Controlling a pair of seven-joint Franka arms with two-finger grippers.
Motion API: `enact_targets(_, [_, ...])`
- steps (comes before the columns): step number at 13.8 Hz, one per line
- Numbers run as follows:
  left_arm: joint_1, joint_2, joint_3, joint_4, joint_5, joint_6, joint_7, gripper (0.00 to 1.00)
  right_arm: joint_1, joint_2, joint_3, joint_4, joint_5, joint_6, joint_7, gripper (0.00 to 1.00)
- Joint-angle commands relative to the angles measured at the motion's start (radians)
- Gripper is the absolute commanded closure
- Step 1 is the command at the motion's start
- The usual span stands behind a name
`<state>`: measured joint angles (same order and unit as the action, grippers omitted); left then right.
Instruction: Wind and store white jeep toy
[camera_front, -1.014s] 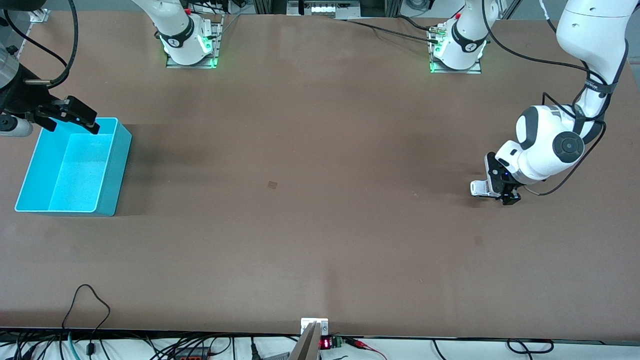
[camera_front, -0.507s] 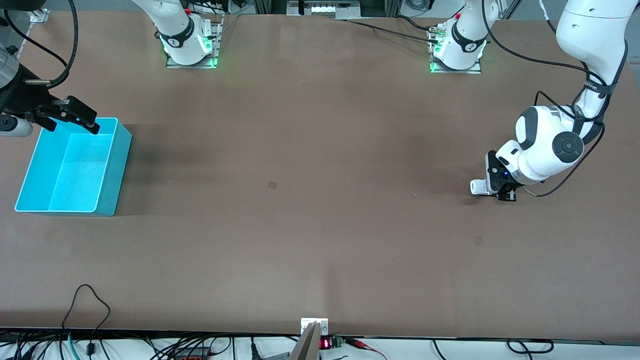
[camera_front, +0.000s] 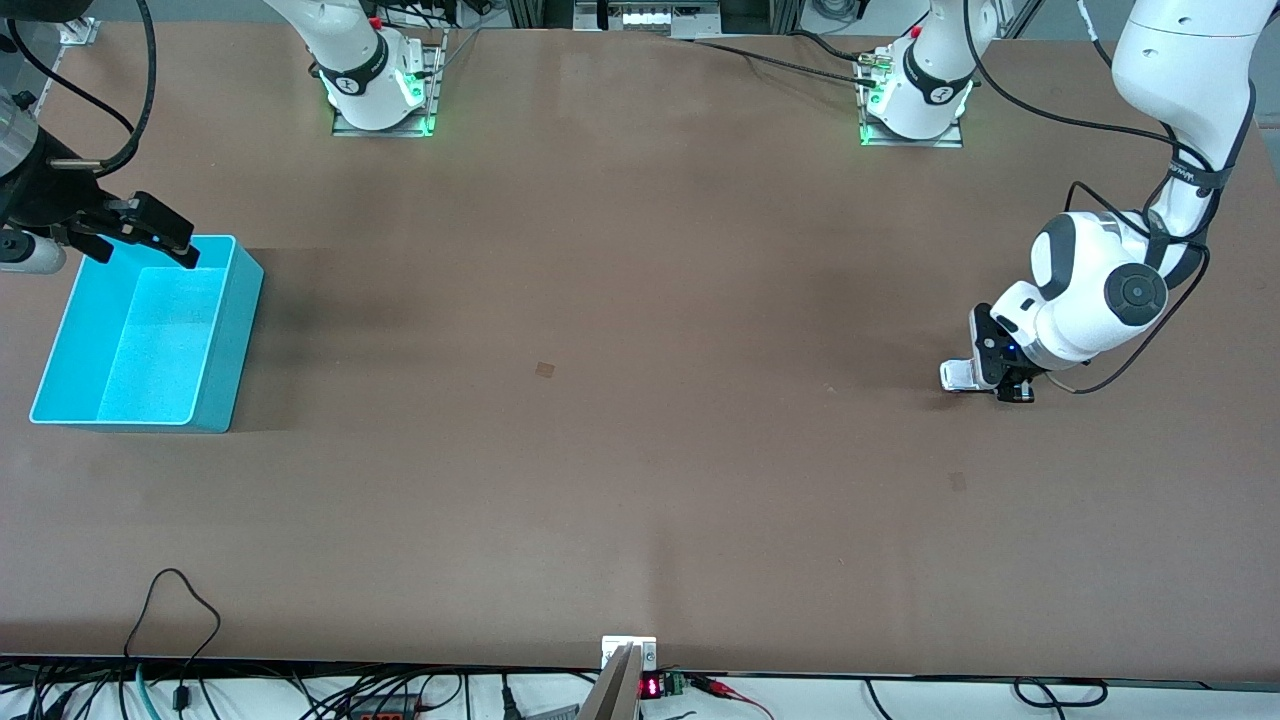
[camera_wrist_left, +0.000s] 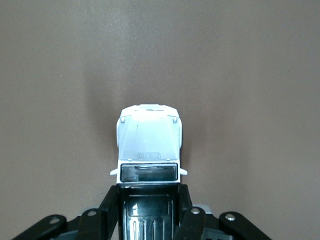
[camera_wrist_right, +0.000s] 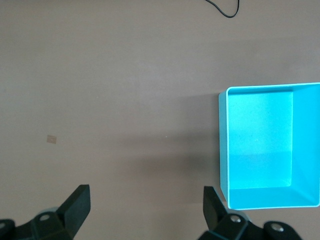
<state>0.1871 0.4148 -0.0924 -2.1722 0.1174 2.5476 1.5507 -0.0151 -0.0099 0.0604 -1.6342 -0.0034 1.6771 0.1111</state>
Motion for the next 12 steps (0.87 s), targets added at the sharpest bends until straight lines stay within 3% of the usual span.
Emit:
enact_targets(1, [0.006,0.056,0.005,0.015,0.011,-0.007,0.0,0.95,-0.014,-0.004,0.013,0.0,0.005,-0.005,0.005,0.0])
enact_targets(12, [0.176,0.105,0.017,0.064,0.057,0.002,0.198,0.96,-0.014,-0.005,0.012,0.0,0.005,-0.005,0.005,0.0])
